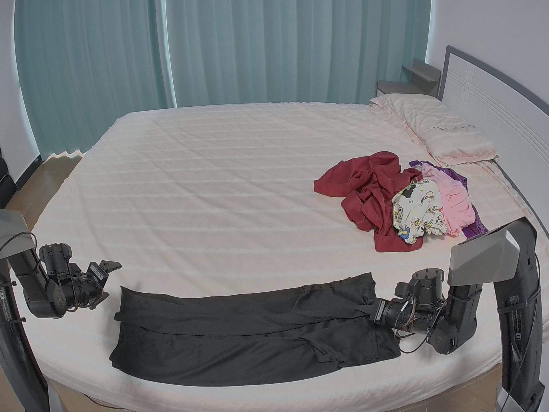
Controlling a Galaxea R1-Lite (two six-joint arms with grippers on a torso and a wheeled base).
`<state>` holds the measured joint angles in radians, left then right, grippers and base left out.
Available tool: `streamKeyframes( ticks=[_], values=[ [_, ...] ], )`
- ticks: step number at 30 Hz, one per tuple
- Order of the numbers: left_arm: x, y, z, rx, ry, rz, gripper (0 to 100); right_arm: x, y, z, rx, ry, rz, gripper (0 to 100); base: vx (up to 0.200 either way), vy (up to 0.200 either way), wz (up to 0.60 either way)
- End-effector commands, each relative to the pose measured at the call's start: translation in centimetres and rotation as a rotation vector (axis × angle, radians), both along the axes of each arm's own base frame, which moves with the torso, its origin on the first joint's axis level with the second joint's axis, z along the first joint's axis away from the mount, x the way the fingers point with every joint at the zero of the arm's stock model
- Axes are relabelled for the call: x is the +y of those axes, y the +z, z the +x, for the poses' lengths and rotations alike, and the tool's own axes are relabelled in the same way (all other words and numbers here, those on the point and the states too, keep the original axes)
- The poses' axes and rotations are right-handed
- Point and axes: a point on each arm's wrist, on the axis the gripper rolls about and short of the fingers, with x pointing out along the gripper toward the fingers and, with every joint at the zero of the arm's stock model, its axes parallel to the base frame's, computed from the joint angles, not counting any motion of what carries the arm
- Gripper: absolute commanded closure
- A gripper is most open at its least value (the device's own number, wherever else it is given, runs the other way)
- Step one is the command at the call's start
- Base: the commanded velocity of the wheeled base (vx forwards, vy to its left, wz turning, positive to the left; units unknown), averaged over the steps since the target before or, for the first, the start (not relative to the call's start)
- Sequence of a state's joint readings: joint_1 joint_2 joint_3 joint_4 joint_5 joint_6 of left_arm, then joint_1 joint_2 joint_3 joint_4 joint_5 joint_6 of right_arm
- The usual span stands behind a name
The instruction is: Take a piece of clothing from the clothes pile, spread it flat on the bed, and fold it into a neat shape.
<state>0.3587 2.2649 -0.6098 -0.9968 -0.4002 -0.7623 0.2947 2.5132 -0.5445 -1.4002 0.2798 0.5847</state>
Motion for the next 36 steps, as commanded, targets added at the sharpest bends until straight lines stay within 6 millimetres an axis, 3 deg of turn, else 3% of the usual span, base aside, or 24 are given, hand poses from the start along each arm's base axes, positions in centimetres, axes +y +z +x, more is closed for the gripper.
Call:
streamKeyframes(
  ticks=[1,18,19,25,32,36],
  values=[
    [0.0,-0.1,0.0,0.001,0.000,-0.001,0,-0.5,0.6,-0.4,0.000,-0.014,-0.001,100,0.000,0.000,0.00],
    [0.0,-0.1,0.0,0.001,-0.001,0.001,0,-1.4,0.5,-1.0,0.018,-0.025,-0.025,100,0.000,0.000,0.00],
    [0.0,-0.1,0.0,0.001,-0.001,0.001,0,-1.4,0.5,-1.0,0.018,-0.025,-0.025,0,0.000,0.000,0.00],
    [0.0,0.0,0.0,0.000,-0.001,0.001,0,-2.0,1.0,-1.1,0.010,-0.033,-0.037,0,0.000,0.000,0.00],
    [0.0,0.0,0.0,0.001,0.000,-0.001,0,-2.5,4.5,-0.4,-0.100,-0.053,-0.010,0,0.000,0.000,0.00],
    [-0.1,0.0,-0.3,0.005,0.000,-0.004,0,-1.0,4.9,0.8,-0.137,-0.019,0.007,0,0.000,0.000,0.00]
  ],
)
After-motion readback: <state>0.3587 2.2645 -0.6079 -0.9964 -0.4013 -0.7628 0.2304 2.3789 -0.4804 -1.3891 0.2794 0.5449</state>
